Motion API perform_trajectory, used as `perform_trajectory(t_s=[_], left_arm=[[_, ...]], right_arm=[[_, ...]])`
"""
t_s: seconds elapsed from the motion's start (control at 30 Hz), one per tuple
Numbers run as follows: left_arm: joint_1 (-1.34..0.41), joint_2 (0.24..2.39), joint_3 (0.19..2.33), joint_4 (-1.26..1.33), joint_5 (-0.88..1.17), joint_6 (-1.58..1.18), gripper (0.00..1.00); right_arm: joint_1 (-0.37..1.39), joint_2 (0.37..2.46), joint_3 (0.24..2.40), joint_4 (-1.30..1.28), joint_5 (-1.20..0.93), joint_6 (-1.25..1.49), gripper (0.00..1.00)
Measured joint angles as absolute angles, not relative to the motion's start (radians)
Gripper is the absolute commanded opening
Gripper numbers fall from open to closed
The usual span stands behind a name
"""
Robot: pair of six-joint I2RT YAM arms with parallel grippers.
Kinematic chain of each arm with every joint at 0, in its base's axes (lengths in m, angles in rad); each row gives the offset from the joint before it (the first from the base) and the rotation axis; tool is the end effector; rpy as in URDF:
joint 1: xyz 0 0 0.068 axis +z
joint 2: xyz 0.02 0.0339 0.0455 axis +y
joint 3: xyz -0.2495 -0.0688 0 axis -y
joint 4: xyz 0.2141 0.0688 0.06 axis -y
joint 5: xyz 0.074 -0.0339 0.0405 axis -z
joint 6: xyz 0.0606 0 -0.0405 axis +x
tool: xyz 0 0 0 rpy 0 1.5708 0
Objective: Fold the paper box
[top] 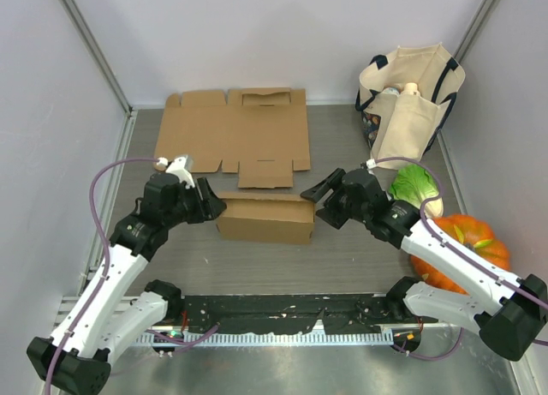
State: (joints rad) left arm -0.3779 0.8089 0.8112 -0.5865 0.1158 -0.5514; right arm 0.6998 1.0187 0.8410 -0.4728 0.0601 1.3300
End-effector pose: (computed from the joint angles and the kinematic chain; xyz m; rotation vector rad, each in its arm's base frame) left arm 0.1588 -0.0706 0.2805 -0.1237 2.2223 -0.6512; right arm 0.1687 0.1373 0.2657 0.7873 2.2986 0.9843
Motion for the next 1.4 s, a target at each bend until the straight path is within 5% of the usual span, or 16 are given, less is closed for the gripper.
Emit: perform_trajectory(t_s=[0.47,0.83,1.0,1.4], left_arm=[[-0.351,0.766,1.049,-0.817,0.204,-0.598,0.82],[-0.274,0.887,1.102,-0.84,0.157,-0.679,0.48],[-0.274,0.861,0.993,-0.811,0.168,-0.712,0.25],[-0.267,0.681,0.77,-0.695,0.174,-0.783,0.21]], right_arm=[[0.7,1.014,0.777,-0.351,0.05,1.283,0.63],[0.7,1.014,0.768,-0.321,0.05,1.234,0.55],[0.7,1.014,0.759,-0.304,0.049,1.223,0.49],[0.693,0.963,0.656,-0.136,-0.02,0.985,0.55]])
